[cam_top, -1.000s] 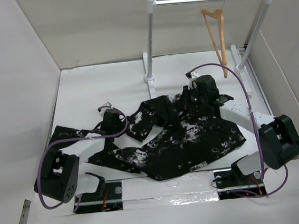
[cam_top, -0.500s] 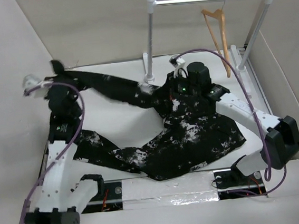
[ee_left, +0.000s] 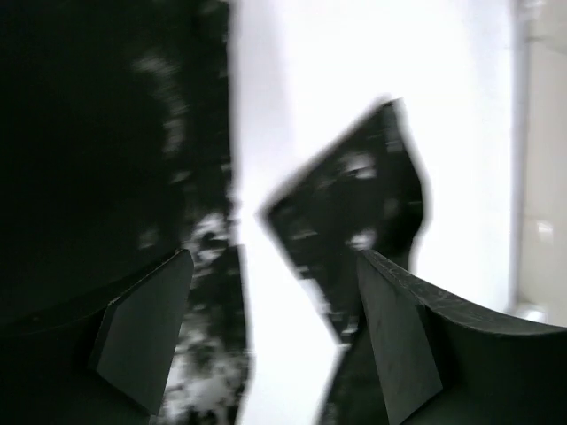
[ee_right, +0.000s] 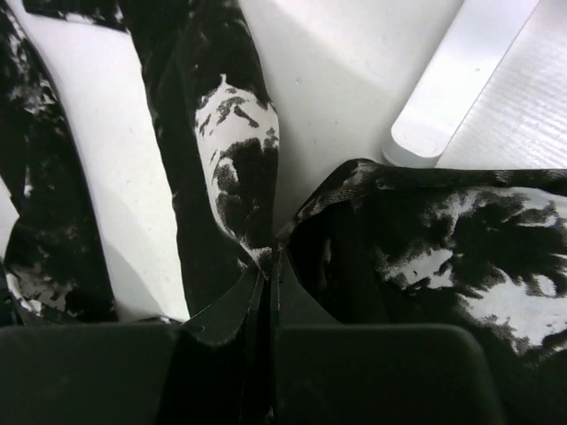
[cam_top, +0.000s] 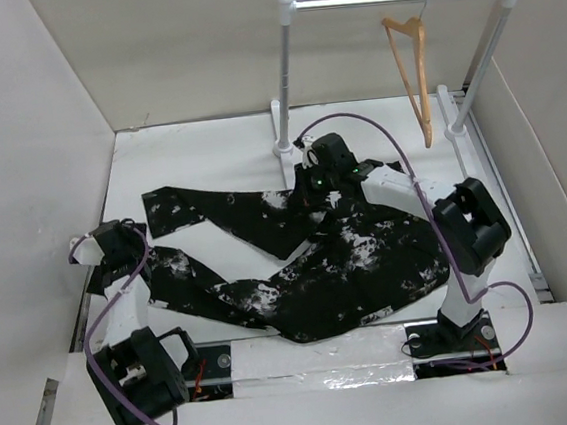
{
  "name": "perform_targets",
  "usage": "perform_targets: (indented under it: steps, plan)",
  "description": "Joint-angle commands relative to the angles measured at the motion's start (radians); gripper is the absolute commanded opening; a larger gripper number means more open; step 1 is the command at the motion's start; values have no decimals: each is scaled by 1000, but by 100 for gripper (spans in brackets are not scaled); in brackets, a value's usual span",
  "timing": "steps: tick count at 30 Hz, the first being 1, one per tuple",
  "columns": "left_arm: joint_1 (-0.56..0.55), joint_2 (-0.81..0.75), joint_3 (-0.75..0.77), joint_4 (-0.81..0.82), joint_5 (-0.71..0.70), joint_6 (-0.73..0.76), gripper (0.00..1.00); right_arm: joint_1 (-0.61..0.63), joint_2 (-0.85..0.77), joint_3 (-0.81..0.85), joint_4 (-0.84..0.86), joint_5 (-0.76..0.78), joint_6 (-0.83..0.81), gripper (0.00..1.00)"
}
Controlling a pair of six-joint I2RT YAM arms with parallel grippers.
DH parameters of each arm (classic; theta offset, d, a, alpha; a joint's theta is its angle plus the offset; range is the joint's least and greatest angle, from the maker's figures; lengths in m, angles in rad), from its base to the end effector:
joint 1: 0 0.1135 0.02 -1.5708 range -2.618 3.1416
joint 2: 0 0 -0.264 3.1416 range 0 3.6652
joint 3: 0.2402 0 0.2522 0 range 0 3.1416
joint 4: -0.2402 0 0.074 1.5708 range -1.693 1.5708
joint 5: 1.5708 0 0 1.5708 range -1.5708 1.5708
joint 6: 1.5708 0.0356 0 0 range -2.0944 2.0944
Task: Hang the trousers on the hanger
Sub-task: Flatten out the trousers at the center of the board.
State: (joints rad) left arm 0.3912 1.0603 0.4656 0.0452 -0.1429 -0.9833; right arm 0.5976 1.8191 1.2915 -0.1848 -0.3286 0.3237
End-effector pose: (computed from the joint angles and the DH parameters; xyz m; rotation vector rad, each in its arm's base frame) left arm 0.2021 0.0888 0.1992 -1.4099 1.5840 -0.2013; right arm 0.3310 0.2392 0.2275 -0.5036 2.3323 0.8374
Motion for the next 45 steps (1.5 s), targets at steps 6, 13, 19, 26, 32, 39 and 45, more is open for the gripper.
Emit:
perform_targets:
  steps: [6, 13, 19, 26, 32, 39, 45]
  plan:
    - [-90, -8, 111, 123, 25, 72, 76, -19, -213, -222, 83, 14, -34, 0]
    - [-294, 470, 523, -102, -63, 221, 69, -19, -270, -314, 150, -26, -26, 0]
    - [-390, 725, 819, -246, -149, 310, 69, -10, -256, -336, 195, -47, -22, 0]
    - [-423, 928, 1015, -367, -187, 307, 60, -10, -233, -347, 217, -63, -21, 0]
    - [-423, 1014, 1096, -409, -216, 305, 60, -1, -230, -359, 232, -75, -20, 0]
    - [-433, 1055, 1131, -415, -245, 311, 45, -1, -244, -374, 245, -86, -15, 0]
    - [-433, 1049, 1151, -371, -207, 299, 0, 10, -273, -363, 232, -79, -11, 0]
